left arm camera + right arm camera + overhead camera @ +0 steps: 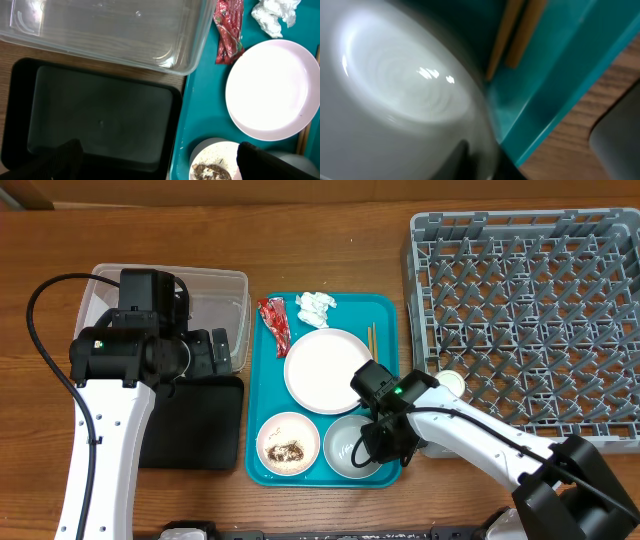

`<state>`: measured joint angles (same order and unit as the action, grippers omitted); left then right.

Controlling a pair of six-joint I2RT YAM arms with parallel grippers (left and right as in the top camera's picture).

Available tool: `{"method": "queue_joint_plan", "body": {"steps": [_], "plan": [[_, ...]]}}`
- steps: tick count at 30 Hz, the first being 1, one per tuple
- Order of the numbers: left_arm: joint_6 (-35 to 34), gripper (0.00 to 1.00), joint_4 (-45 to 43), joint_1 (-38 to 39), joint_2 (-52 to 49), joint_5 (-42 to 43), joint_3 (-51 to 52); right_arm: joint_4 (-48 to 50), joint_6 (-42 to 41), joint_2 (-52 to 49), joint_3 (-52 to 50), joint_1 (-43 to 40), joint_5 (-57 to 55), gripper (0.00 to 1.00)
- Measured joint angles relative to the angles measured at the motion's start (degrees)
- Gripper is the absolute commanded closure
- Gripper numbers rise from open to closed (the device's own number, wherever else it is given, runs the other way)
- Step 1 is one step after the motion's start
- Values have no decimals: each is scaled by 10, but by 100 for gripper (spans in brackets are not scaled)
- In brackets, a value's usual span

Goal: Sort waste into correct bins and load items into the dishwasher
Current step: 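Grasp the small white bowl on the tray with the right gripper, then carry the white bowl into the dish rack and release it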

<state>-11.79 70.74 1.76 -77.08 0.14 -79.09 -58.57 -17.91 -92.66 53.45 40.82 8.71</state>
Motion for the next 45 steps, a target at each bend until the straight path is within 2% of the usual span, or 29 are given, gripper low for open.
{"method": "queue_joint_plan", "body": {"steps": [8,19,24,29,32,36,40,45], "plan": [[0,0,0,0,0,0,0,-24,-7,0,15,-2,-18,96],[0,0,0,0,0,0,0,-129,-36,46,156,-2,-125,96],[0,0,0,0,0,0,0,-165,-92,108,243,-2,-246,96],[0,0,0,0,0,0,0,-164,-170,169,272,-10,-450,96],[0,0,0,0,0,0,0,-156,-201,180,273,-47,-555,96],[0,0,0,0,0,0,0,-129,-220,162,273,-133,-633,96],[0,0,0,0,0,0,0,-101,-228,120,273,-237,-665,96],[0,0,0,0,0,0,0,-66,-230,50,273,-348,-652,96]]}}
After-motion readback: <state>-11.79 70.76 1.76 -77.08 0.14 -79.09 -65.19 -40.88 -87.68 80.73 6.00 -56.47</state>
